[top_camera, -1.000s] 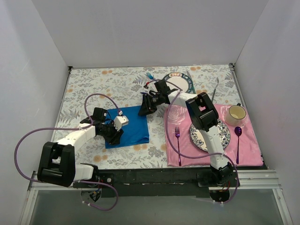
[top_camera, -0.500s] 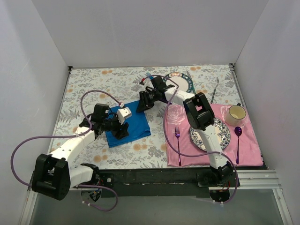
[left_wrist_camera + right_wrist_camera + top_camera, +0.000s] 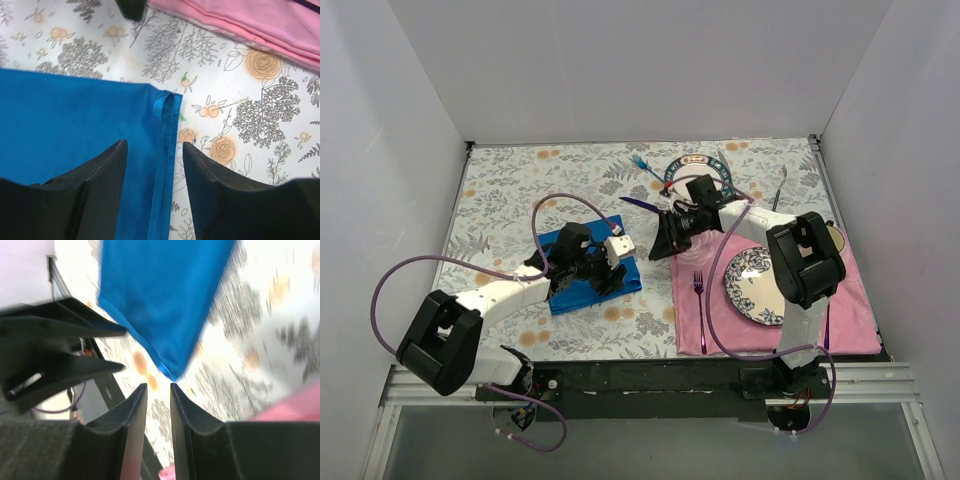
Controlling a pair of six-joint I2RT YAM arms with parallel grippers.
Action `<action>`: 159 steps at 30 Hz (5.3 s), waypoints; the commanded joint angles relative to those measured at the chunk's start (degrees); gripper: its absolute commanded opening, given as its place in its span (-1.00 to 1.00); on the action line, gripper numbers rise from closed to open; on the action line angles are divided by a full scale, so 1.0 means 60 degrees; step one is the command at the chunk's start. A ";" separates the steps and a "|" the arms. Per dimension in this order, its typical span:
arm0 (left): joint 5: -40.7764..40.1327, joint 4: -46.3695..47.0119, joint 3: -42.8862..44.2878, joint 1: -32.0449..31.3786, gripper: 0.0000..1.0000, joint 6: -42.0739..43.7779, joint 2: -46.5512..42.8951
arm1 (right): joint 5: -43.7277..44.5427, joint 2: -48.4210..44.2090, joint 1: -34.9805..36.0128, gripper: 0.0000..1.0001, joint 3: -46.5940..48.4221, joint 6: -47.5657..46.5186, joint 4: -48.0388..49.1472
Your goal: Fold the napkin into a case and place the utensils inside
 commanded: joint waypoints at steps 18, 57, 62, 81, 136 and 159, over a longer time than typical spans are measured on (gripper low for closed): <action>-0.0402 0.0912 0.0642 -0.0988 -0.27 0.0535 0.1372 | 0.0180 0.0768 0.0718 -0.32 -0.1569 0.0945 0.1481; -0.0739 0.0985 0.0218 -0.0989 -1.00 0.0139 0.1284 | 0.0620 0.0886 0.1026 -0.32 -0.1950 0.1092 0.1173; -0.0709 0.1014 0.0218 -0.0989 -1.00 0.0066 0.1299 | 0.0649 0.0900 0.1041 -0.44 -0.1979 0.1164 0.1231; -0.0094 0.0575 0.0349 -0.0988 -1.00 0.0432 0.1108 | 0.0620 0.1208 0.1188 -0.97 -0.2009 0.1678 0.1964; 0.0463 0.0296 0.0774 -0.1150 -1.00 0.0535 0.1020 | 0.0371 0.1237 0.1188 -0.97 -0.1965 0.1912 0.2316; 0.0213 -0.0274 0.0789 -0.0829 -0.15 -0.0240 0.0291 | 0.0473 0.0828 0.1202 -0.97 -0.2213 0.1458 0.1877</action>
